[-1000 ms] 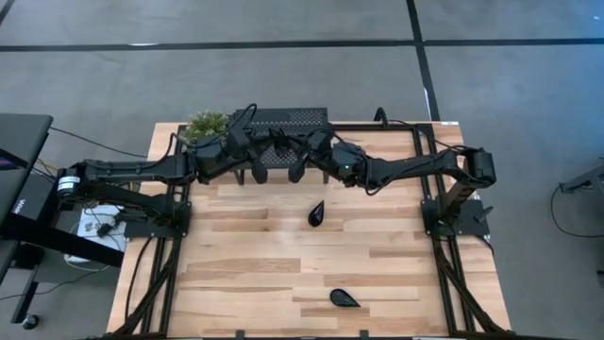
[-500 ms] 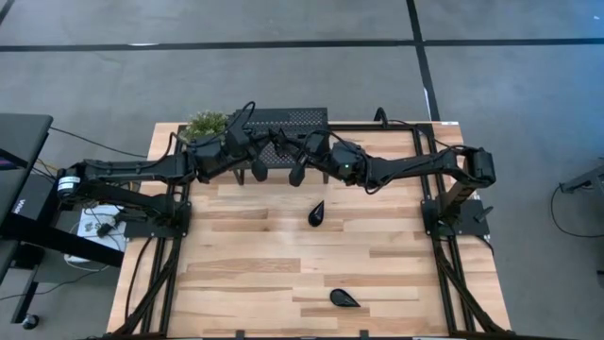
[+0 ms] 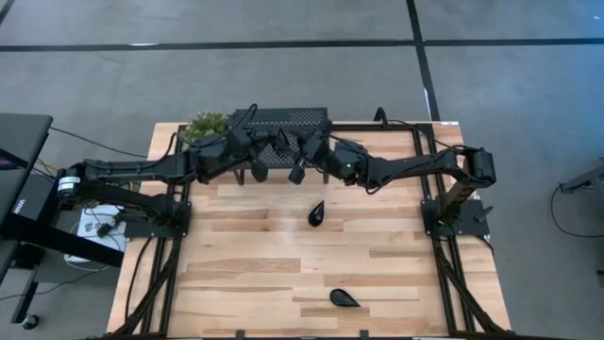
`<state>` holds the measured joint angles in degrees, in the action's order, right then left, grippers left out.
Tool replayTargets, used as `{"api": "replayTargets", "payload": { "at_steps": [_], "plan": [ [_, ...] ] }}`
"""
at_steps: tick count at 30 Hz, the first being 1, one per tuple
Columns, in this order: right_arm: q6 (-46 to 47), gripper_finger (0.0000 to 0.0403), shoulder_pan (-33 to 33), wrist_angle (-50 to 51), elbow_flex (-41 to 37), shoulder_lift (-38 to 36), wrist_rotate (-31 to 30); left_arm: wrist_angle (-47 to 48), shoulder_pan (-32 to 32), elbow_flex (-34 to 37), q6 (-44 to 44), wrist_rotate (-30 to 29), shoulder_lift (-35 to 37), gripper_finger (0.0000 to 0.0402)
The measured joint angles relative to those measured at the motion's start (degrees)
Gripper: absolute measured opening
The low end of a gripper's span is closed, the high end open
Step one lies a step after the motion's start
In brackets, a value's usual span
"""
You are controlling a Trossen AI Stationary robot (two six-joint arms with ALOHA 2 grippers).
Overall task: Pick & Place Mini shaped plates
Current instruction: Stack the black drop-shaped plate on top of the black drop-shaped plate on the shelf
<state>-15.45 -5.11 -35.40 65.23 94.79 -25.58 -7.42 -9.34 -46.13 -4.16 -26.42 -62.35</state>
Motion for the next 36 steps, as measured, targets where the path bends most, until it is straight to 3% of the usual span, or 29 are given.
{"api": "replayTargets", "payload": {
  "at_steps": [5, 13, 15, 17, 20, 25, 32, 36],
  "plan": [
    [-5.6, 0.0219, 2.7, -0.2, 0.1, -2.1, -1.3, 0.9, -1.6, 0.0, 0.2, -2.3, 0.0, 0.0008],
    [-15.1, 0.0239, 12.0, 3.2, 0.0, -9.8, -14.3, 2.2, -4.9, -0.1, 6.7, -1.7, -2.9, 0.0007],
    [-13.8, 0.0239, 15.7, 8.8, 0.0, -13.2, -16.9, 2.4, -6.7, -0.1, 8.3, 2.5, -4.8, 0.0006],
    [-10.3, 0.0239, 19.1, 16.0, 0.1, -16.8, -19.5, 2.6, -8.4, -0.2, 9.4, 7.2, -7.3, 0.0006],
    [-0.2, 0.0239, 23.7, 28.2, 0.1, -21.2, -22.1, 2.7, -10.9, -1.6, 10.1, 8.9, -10.8, 0.0007],
    [19.5, 0.0239, 29.2, 47.2, 0.1, -24.0, -22.3, 3.6, -14.2, -2.7, 14.1, 15.4, -14.1, 0.0006],
    [37.1, 0.0239, 34.0, 58.6, 0.1, -18.8, -21.1, 6.4, -14.9, -2.7, 15.2, 16.1, -14.9, 0.0006],
    [37.9, 0.0239, 34.9, 57.5, 0.1, -11.9, -20.8, 6.3, -14.9, -2.7, 15.2, 15.6, -14.9, 0.0011]
  ]
}}
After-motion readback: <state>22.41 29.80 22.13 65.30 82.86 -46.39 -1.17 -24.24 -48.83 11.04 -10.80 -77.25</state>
